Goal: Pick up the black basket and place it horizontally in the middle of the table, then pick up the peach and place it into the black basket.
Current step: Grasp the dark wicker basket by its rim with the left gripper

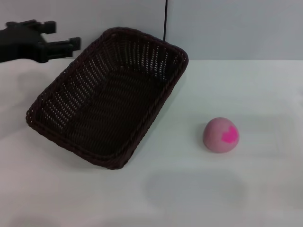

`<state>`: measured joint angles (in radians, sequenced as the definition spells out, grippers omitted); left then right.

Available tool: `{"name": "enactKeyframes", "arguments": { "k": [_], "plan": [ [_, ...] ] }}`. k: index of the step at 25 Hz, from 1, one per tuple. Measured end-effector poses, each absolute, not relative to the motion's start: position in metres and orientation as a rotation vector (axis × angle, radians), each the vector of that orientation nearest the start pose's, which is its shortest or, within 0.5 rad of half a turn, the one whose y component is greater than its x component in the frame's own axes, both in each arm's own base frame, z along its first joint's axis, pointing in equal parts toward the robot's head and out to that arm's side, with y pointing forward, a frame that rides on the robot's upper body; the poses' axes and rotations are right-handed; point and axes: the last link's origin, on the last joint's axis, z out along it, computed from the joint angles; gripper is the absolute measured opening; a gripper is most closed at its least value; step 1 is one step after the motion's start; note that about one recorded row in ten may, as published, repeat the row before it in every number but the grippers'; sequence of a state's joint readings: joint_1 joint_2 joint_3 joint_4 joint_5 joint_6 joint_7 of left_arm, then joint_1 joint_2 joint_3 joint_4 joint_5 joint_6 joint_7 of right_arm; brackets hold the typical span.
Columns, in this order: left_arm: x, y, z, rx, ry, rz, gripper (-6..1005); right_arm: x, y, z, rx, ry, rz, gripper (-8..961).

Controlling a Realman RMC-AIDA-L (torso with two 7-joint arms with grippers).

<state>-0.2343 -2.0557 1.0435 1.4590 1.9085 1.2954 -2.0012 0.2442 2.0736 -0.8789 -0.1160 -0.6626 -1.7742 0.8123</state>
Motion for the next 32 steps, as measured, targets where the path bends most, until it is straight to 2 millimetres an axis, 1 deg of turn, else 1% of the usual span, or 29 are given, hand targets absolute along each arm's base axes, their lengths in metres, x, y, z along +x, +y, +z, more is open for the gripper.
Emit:
{"name": "enactKeyframes", "arguments": {
  "k": [2, 3, 4, 5, 6, 7, 8, 11, 18, 24, 29, 32],
  "plan": [
    [-0.208, 0.342, 0.096, -2.426, -0.691, -0.329, 798, 0.331, 0.238, 0.055, -1.461, 0.556, 1.417, 774],
    [-0.205, 0.343, 0.096, -2.434, -0.707, -0.274, 798, 0.330, 0.234, 0.057, -1.452, 0.550, 1.435, 774],
    [-0.205, 0.343, 0.096, -2.434, -0.707, -0.274, 798, 0.330, 0.234, 0.057, -1.452, 0.550, 1.435, 774],
    [-0.199, 0.348, 0.095, -2.435, -0.725, -0.173, 798, 0.331, 0.232, 0.058, -1.451, 0.548, 1.440, 775],
    [-0.199, 0.348, 0.095, -2.435, -0.725, -0.173, 797, 0.331, 0.231, 0.058, -1.451, 0.546, 1.442, 775],
    [-0.194, 0.358, 0.088, -2.402, -0.736, 0.018, 797, 0.331, 0.231, 0.058, -1.452, 0.545, 1.443, 775],
    [-0.194, 0.358, 0.088, -2.402, -0.736, 0.018, 797, 0.331, 0.230, 0.058, -1.453, 0.545, 1.442, 775],
    [-0.189, 0.372, 0.076, -2.349, -0.733, 0.196, 796, 0.331, 0.229, 0.057, -1.457, 0.549, 1.442, 775],
    [-0.185, 0.389, 0.059, -2.327, -0.751, 0.338, 795, 0.331, 0.228, 0.055, -1.465, 0.559, 1.444, 775],
    [-0.184, 0.401, 0.038, -2.376, -0.784, 0.446, 794, 0.330, 0.228, 0.055, -1.466, 0.564, 1.455, 774],
    [-0.184, 0.413, 0.020, -2.390, -0.775, 0.550, 793, 0.329, 0.229, 0.054, -1.467, 0.563, 1.458, 774],
    [-0.181, 0.419, 0.015, -2.386, -0.765, 0.592, 792, 0.330, 0.230, 0.054, -1.465, 0.565, 1.455, 774]
  ]
}}
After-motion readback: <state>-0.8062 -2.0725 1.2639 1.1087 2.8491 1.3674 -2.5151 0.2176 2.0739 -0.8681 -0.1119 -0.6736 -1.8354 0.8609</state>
